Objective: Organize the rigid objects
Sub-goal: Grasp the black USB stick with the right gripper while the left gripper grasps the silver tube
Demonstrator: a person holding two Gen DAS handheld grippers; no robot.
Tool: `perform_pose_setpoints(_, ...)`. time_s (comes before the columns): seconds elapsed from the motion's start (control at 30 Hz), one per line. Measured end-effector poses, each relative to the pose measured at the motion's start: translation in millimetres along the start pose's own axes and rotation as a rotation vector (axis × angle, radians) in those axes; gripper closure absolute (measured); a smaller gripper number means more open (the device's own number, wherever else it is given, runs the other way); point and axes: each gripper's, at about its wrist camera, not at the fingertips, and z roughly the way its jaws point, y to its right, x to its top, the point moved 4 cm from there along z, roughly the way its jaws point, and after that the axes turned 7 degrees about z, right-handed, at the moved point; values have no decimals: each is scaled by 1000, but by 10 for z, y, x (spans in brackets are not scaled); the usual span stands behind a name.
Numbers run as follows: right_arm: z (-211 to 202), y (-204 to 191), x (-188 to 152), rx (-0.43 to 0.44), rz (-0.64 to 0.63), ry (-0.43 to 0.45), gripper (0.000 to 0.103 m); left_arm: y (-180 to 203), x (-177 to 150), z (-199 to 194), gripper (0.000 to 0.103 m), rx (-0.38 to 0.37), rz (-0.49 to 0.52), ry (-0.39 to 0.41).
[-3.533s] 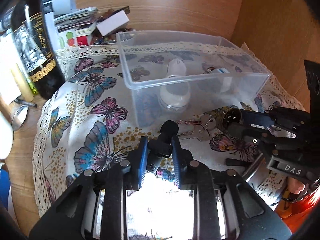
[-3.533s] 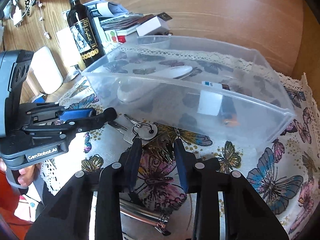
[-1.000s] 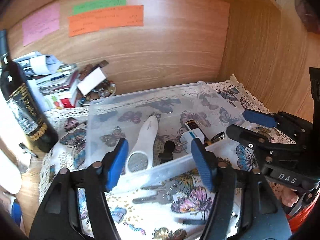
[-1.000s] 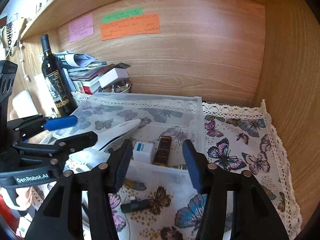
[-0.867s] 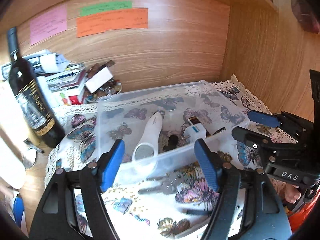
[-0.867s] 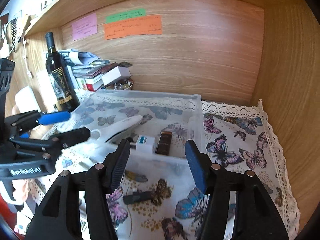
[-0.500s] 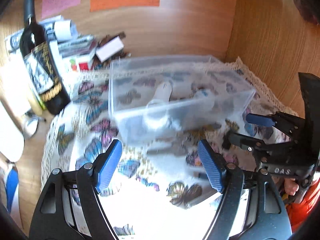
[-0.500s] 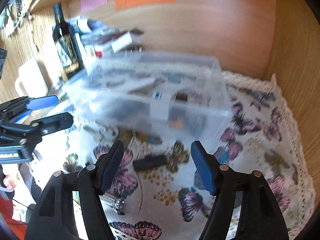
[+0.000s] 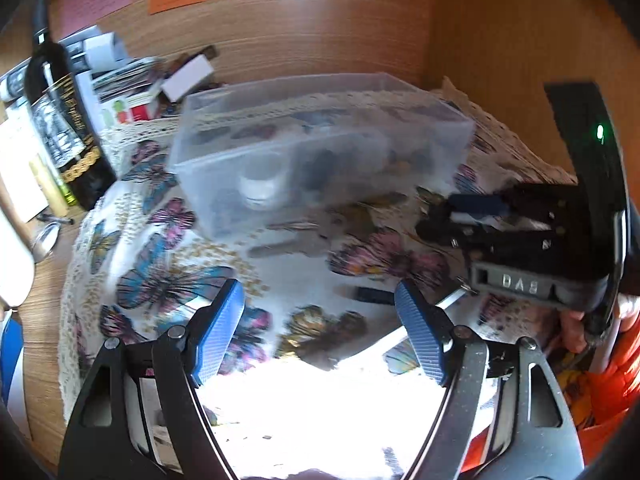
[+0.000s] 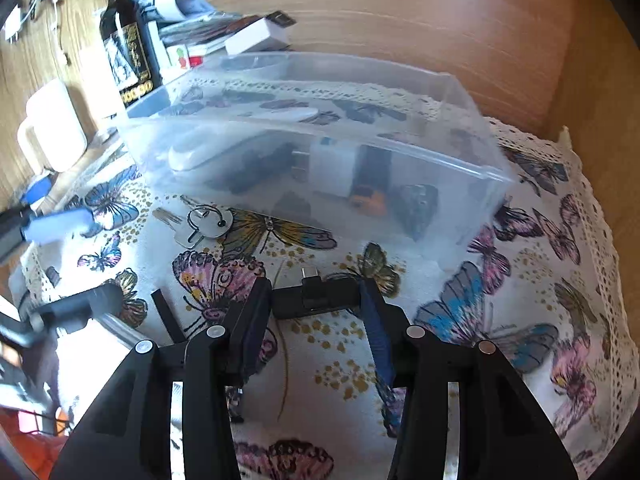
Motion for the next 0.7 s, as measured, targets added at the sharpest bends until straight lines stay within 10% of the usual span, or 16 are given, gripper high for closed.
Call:
perform_pose_setpoints(0.27,-420,110,-86,-16,42,94,61,403,-68,188,28,-78,72,-44)
perform_pose_setpoints(0.5,-492,179,-133,-13,76,118,61,553,-46,232,84,-108,103,-31)
perform_pose_setpoints(0.7,-528,166,-110,-2,82,137,61,447,-61,167,88,-83,66,-23)
